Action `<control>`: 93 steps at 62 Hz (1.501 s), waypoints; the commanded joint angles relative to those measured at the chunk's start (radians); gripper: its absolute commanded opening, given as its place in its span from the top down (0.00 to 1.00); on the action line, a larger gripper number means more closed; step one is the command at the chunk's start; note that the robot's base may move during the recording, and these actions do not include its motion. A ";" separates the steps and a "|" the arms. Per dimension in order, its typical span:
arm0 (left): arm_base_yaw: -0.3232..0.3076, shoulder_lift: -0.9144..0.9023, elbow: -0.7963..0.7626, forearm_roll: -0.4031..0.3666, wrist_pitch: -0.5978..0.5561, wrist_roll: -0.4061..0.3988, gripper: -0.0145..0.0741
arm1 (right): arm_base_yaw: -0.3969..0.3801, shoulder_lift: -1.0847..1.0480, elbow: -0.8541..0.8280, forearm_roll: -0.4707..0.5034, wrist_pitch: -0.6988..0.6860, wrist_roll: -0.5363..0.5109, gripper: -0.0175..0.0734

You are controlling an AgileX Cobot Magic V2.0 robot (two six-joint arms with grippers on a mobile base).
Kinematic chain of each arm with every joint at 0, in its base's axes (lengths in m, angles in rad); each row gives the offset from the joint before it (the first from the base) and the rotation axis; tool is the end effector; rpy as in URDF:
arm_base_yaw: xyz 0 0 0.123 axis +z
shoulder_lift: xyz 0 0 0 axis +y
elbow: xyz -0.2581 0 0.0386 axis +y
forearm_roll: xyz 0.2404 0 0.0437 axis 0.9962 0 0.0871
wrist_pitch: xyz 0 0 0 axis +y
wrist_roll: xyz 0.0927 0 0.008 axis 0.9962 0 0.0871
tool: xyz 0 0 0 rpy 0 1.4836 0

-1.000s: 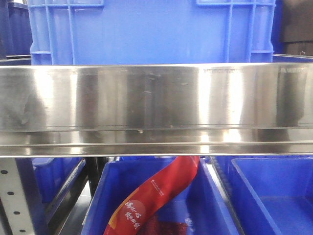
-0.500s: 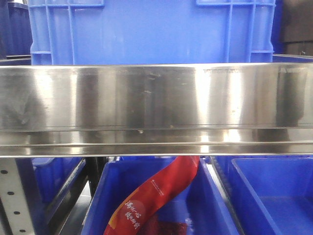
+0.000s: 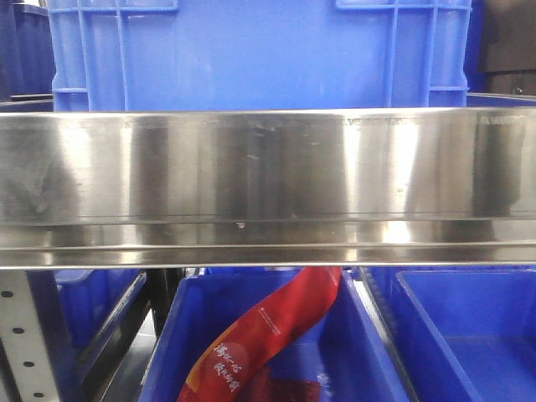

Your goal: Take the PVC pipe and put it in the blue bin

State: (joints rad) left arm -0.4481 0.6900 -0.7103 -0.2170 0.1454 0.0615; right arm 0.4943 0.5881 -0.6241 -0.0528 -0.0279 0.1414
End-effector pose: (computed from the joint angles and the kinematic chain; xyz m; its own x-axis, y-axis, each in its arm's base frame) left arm 0.1411 -0.0711 0.3623 -0.1012 -0.1207 -0.9875 0.4510 0.8792 -0.1537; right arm 0.1208 0.0653 0.3645 0.0898 0.1490 -0.9848 -0.4856 0.8698 0.0873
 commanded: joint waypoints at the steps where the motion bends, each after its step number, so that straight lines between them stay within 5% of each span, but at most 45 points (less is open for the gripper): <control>1: -0.006 -0.005 0.003 0.001 -0.022 -0.002 0.96 | -0.005 -0.010 0.015 0.007 0.003 -0.005 0.99; 11: -0.006 -0.005 0.003 0.001 -0.022 -0.002 0.96 | -0.015 -0.073 0.083 0.007 -0.022 -0.029 0.99; 21: -0.006 -0.005 0.003 0.001 -0.022 -0.002 0.96 | -0.134 -0.187 0.157 0.053 -0.024 -0.212 0.99; 36: -0.006 -0.005 0.003 0.001 -0.022 -0.002 0.96 | -0.315 -0.303 0.352 0.127 -0.082 -0.212 0.99; 55: -0.006 -0.005 0.003 0.001 -0.022 -0.002 0.96 | -0.442 -0.458 0.613 0.199 -0.128 -0.212 0.99; 93: -0.006 -0.005 0.003 0.001 -0.028 -0.002 0.96 | -0.455 -0.588 0.624 0.141 -0.003 -0.223 0.99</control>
State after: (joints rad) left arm -0.4481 0.6900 -0.7103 -0.2170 0.1454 0.0615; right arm 0.0444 0.0055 -0.0021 0.0968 -0.0219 -0.0732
